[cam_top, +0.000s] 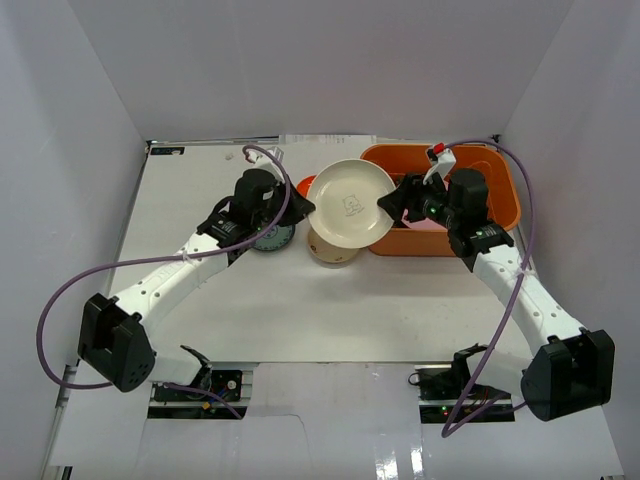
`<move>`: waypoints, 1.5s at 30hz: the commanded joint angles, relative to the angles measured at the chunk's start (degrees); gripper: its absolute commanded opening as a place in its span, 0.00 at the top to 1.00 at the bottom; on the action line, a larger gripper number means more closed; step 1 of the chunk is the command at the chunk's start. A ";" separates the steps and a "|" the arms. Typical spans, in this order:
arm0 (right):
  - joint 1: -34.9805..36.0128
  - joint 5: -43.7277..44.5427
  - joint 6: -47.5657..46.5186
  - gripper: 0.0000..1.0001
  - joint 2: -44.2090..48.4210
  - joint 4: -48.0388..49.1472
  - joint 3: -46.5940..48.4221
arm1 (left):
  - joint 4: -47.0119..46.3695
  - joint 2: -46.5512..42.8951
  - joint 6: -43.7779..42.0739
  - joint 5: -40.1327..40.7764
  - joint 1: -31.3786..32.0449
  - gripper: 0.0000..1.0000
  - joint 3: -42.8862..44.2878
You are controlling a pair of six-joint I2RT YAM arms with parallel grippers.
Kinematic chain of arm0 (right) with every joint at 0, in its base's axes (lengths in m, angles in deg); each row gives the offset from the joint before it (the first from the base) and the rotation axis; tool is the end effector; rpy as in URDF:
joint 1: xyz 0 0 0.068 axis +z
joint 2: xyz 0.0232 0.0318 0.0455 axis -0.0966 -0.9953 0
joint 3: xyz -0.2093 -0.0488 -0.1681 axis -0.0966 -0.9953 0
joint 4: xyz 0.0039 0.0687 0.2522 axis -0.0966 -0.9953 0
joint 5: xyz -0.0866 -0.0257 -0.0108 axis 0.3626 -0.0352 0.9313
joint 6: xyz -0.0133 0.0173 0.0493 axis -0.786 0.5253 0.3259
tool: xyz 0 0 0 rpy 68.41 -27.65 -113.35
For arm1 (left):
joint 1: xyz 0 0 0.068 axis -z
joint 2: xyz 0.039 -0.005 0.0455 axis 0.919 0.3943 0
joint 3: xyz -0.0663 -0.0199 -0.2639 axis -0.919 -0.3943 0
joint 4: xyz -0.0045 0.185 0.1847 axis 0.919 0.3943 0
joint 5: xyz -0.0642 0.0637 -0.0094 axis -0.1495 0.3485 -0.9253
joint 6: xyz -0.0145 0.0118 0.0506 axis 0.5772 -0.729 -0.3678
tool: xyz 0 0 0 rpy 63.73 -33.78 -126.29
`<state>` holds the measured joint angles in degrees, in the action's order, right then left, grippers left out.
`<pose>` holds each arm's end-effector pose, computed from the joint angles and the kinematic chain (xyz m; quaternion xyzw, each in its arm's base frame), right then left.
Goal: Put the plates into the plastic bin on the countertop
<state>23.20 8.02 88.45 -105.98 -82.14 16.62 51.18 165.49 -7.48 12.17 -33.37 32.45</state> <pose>0.2555 0.0931 0.3372 -0.0985 0.7719 0.3079 0.5474 0.2596 -0.1726 0.3215 -0.0411 0.8493 -0.3261 0.4131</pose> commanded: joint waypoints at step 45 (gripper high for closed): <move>5.18 7.80 4.48 0.28 4.83 13.11 -9.99 | -16.31 14.31 10.15 21.57 -17.85 0.98 -21.56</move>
<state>23.57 16.04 94.90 -100.40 -71.89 7.39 33.92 180.35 2.80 31.65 -50.66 10.55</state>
